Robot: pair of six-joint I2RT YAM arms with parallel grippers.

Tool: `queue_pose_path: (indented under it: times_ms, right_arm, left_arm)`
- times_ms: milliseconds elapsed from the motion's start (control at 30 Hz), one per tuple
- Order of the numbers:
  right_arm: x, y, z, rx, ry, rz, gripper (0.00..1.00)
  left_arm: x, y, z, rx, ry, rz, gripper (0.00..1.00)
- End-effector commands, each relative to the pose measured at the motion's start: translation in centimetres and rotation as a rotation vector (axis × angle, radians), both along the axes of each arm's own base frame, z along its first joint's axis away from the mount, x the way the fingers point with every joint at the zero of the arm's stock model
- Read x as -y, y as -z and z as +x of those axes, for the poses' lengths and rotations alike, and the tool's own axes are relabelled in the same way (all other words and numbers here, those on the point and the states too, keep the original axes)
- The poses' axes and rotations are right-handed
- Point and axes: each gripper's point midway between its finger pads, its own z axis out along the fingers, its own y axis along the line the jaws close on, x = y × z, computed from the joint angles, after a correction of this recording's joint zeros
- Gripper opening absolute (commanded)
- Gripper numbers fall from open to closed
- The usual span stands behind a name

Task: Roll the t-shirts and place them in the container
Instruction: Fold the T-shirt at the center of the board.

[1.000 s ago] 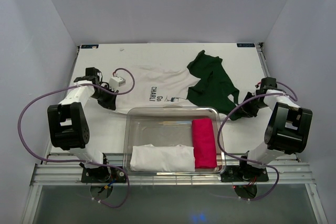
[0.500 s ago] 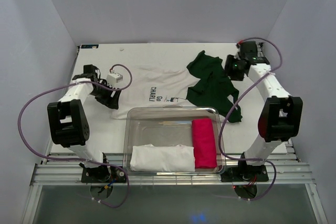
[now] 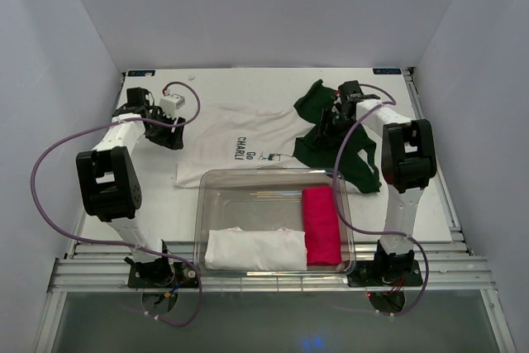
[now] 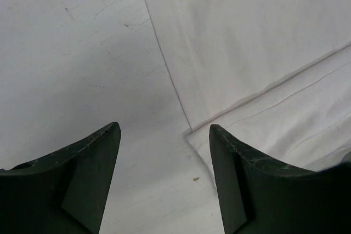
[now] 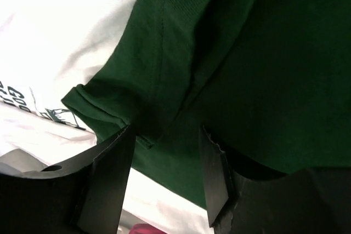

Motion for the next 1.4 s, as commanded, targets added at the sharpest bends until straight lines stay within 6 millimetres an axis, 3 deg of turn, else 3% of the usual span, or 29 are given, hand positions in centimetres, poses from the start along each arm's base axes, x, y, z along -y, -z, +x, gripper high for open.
queue_pose_path:
  times_ms: [0, 167, 333, 433, 467, 567, 667, 733, 933, 1067, 1133, 1267, 1367]
  right_arm:
    - [-1.6, -1.3, 0.8, 0.012, -0.005, 0.062, 0.55]
    - [-2.5, -2.0, 1.1, 0.024, -0.02, 0.094, 0.45]
    - [-3.0, -1.2, 0.5, -0.009, -0.035, 0.12, 0.43]
    - [-3.7, -0.8, 0.6, -0.035, -0.056, 0.151, 0.35]
    - [-3.7, -0.6, 0.7, -0.043, -0.058, 0.152, 0.28]
    - [-4.4, -2.0, 2.1, 0.008, -0.067, 0.179, 0.14]
    - [-5.3, -4.0, 3.9, 0.093, -0.074, 0.229, 0.08]
    - [-5.9, -4.7, 4.4, 0.124, -0.084, 0.242, 0.08]
    - [-7.6, -3.9, 5.3, 0.154, -0.146, 0.253, 0.08]
    - [-9.0, -2.2, 6.6, 0.172, -0.187, 0.24, 0.09]
    - [-9.7, -2.9, 7.7, 0.207, -0.201, 0.24, 0.11]
    - [-10.7, -3.9, 8.9, 0.267, -0.238, 0.255, 0.37]
    - [-10.9, -5.3, 9.4, 0.315, -0.267, 0.257, 0.49]
  left_arm:
    - [-0.1, -1.3, 1.0, 0.047, -0.01, -0.003, 0.76]
    - [-0.2, -0.7, 0.8, 0.036, -0.004, 0.005, 0.76]
    - [-0.5, -0.6, 1.2, 0.038, -0.002, 0.02, 0.75]
    - [-0.6, -0.7, 1.5, 0.04, 0.0, 0.025, 0.76]
    - [-0.7, -0.7, 1.5, 0.04, -0.003, 0.027, 0.75]
    - [-0.7, -0.7, 1.6, 0.045, 0.002, 0.03, 0.75]
    - [-0.7, -0.5, 1.5, 0.04, 0.002, 0.029, 0.75]
    - [-0.7, -0.5, 1.5, 0.04, 0.0, 0.028, 0.76]
    - [-0.8, -0.2, 1.7, 0.04, 0.004, 0.036, 0.76]
    - [-0.9, -0.1, 2.2, 0.037, 0.002, 0.036, 0.75]
    - [-1.0, -0.1, 2.3, 0.039, 0.003, 0.038, 0.76]
    - [-1.1, 0.1, 2.5, 0.038, 0.004, 0.042, 0.76]
    - [-1.1, 0.2, 2.6, 0.034, 0.001, 0.04, 0.75]
